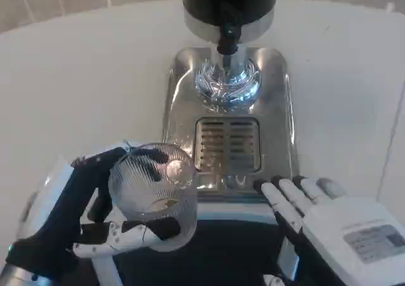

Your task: Grasp the cup under the faucet to collect the drink, then remove the cup.

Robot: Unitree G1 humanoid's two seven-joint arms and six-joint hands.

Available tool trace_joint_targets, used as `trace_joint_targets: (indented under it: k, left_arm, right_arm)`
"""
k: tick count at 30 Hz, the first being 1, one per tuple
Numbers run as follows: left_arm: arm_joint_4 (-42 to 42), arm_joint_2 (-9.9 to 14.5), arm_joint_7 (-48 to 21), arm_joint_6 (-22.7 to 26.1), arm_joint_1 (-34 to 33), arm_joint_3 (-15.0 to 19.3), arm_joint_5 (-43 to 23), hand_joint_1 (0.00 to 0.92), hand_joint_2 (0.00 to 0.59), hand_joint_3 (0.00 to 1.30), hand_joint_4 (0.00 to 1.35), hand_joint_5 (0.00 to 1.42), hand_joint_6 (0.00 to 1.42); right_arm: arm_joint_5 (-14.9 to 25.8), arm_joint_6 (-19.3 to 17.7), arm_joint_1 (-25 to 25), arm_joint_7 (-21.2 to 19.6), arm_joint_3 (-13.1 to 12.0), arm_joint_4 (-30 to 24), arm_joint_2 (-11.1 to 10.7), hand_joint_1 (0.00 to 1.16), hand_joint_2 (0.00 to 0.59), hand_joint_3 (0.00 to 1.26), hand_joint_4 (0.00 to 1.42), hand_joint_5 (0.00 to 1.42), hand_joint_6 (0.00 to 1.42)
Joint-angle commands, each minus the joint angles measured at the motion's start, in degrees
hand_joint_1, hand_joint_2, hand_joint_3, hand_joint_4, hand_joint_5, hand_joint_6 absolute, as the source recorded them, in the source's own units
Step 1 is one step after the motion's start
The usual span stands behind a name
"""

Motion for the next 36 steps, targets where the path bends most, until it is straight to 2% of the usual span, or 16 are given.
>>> trace_joint_targets:
  k: [1,13,24,27,31,36]
  left_arm:
    - [0.0,0.1,0.1,-0.8,0.1,0.4,-0.4,0.580,0.050,0.99,1.18,1.42,1.42]
    - [0.4,0.1,0.3,-0.7,0.5,0.5,-0.2,0.586,0.044,0.99,1.17,1.42,1.42]
    - [3.8,-1.1,1.4,-0.4,-1.9,-0.3,1.6,0.583,0.042,0.99,1.17,1.42,1.42]
    - [6.0,-1.9,2.4,-0.2,-4.2,-0.4,2.9,0.583,0.042,0.99,1.17,1.42,1.42]
    - [11.7,-3.1,5.5,0.4,-10.5,-0.9,5.2,0.586,0.043,0.99,1.17,1.42,1.42]
    - [18.5,-3.7,8.7,0.1,-16.9,-2.0,7.7,0.588,0.044,0.99,1.17,1.42,1.42]
  right_arm:
    - [-0.3,-0.6,0.7,0.4,0.2,-1.0,3.0,0.26,0.560,0.00,0.00,0.00,0.00]
    - [-0.3,-0.8,1.3,0.2,0.3,-1.0,3.1,0.26,0.557,0.00,0.00,0.00,0.00]
    - [-0.1,-0.6,-0.6,1.2,-0.2,-1.0,3.2,0.26,0.551,0.00,0.00,0.00,0.00]
    - [0.0,-0.7,-0.6,1.8,0.0,-1.0,3.4,0.26,0.551,0.00,0.00,0.00,0.00]
    - [-0.2,-0.8,-0.6,2.7,0.4,-1.0,3.5,0.26,0.551,0.00,0.00,0.00,0.00]
    - [-0.2,-0.9,-0.5,3.3,-0.1,-1.0,3.6,0.25,0.554,0.00,0.00,0.00,0.00]
